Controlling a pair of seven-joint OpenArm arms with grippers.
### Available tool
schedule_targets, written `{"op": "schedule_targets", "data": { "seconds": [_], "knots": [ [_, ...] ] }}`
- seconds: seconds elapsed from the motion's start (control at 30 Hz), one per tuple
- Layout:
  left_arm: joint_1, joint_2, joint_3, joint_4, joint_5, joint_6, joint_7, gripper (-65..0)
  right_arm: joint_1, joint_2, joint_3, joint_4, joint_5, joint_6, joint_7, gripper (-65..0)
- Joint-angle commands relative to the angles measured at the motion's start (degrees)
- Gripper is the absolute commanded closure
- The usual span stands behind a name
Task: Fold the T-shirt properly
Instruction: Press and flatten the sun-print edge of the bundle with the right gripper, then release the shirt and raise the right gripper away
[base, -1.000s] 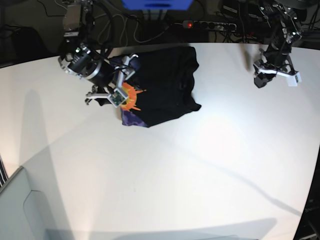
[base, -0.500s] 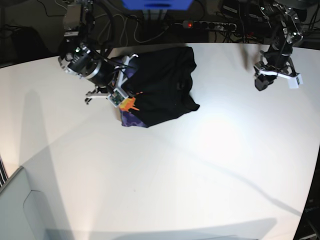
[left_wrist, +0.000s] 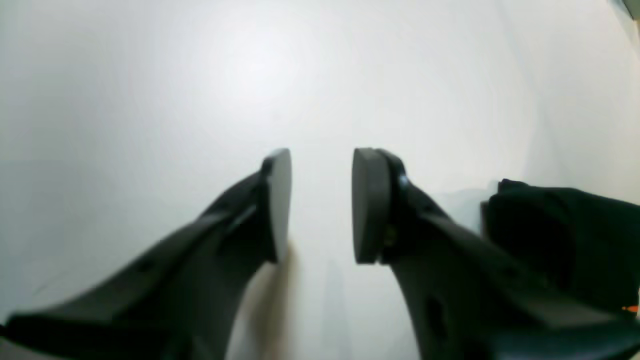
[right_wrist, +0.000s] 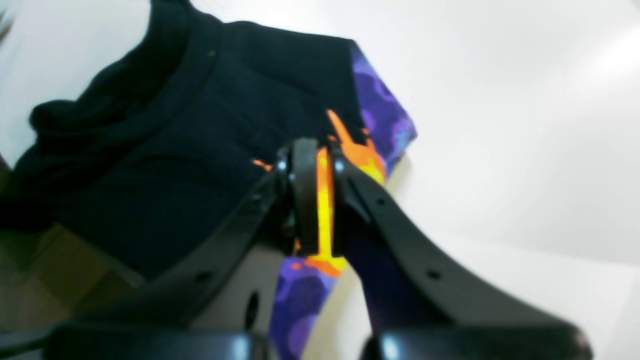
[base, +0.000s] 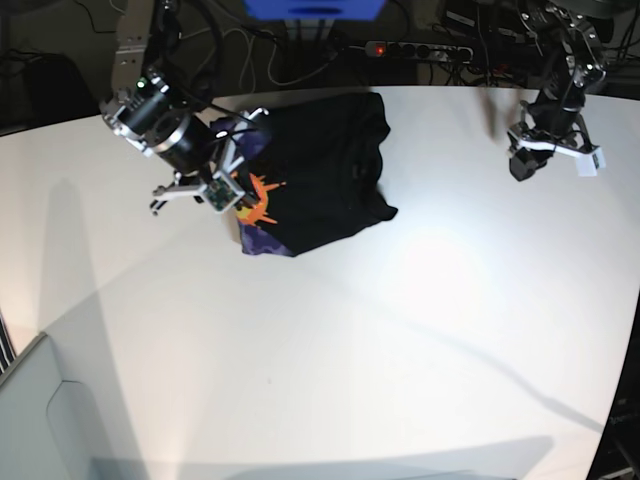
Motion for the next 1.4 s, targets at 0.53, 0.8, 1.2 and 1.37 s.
{"op": "schedule_targets", "data": {
  "seconds": [0.53,0.8,1.2,1.37],
  "knots": [
    [-0.1,-0.1,-0.4,4.2,-11.4,-0.6,3.3,-20.8,4.4,2.1,18.9,-10.4,0.8,-0.1,-4.3,-25.7],
    [-0.1,-0.6,-2.8,-0.6,-11.3,-0.4,3.2,-20.8,0.0,0.8,15.0,-14.2,1.1,0.1,-4.3,-22.6],
    [0.4,-2.3,-13.3,-5.6,-11.6,-0.5,3.8,-20.8,-2.8,-4.6,-0.5,-13.6,0.9,-0.2,-4.2,-22.6],
    [0.9,-2.0,-14.6,-5.5,-11.7,-0.5,3.8,-20.8,-3.0,-4.5,3.5,-12.5,0.9,-0.2,-4.2,-23.2]
  ]
}}
